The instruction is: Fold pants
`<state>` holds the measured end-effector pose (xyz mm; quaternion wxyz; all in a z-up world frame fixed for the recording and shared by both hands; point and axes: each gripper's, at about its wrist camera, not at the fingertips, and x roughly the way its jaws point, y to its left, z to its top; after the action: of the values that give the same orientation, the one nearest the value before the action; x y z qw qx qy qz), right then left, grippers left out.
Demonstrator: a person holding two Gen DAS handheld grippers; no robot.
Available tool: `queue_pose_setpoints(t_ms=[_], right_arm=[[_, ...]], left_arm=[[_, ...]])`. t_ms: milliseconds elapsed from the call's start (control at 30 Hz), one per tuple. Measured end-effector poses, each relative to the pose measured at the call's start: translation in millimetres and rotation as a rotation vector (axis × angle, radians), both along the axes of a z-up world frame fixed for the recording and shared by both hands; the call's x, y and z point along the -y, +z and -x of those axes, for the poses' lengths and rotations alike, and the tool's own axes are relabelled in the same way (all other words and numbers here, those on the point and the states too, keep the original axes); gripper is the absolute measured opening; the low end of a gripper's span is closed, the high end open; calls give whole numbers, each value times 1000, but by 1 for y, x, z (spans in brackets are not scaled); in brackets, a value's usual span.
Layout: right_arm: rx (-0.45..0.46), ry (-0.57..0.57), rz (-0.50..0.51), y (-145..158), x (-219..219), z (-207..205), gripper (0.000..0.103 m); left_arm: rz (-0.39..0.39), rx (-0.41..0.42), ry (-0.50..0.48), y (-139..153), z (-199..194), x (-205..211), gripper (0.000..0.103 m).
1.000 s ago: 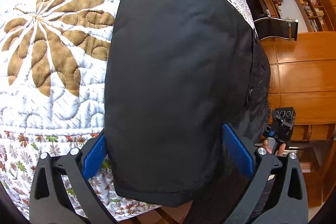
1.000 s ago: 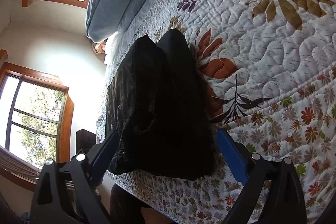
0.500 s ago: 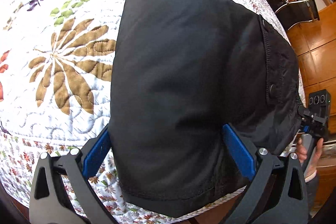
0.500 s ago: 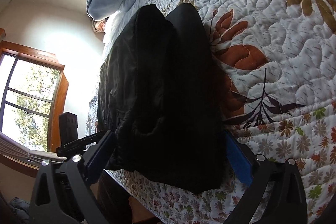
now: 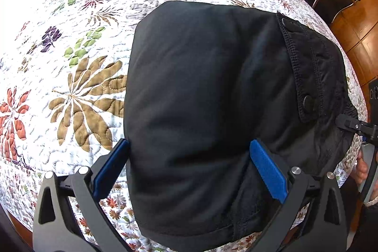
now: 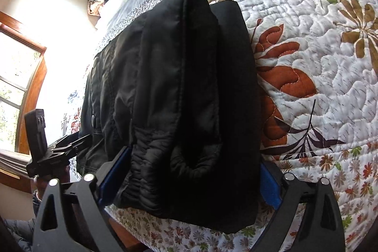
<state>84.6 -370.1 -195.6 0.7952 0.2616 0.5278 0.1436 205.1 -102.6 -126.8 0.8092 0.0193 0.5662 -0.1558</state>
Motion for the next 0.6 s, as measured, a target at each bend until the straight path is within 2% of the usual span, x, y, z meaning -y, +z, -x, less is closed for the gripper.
queue_pose_setpoints(t_ms=[100, 300, 400, 600], right_arm=[[42, 6, 22, 5, -5, -2, 74], [89, -12, 18, 13, -3, 7, 63], [93, -26, -5, 13, -1, 8, 62], [96, -46, -21, 17, 2, 1, 61]], left_arm=[[9, 2, -8, -1, 6, -7, 101], [47, -2, -23, 3, 20, -30, 91], [78, -10, -27, 4, 20, -38, 85], [106, -16, -28, 4, 9, -49, 83]])
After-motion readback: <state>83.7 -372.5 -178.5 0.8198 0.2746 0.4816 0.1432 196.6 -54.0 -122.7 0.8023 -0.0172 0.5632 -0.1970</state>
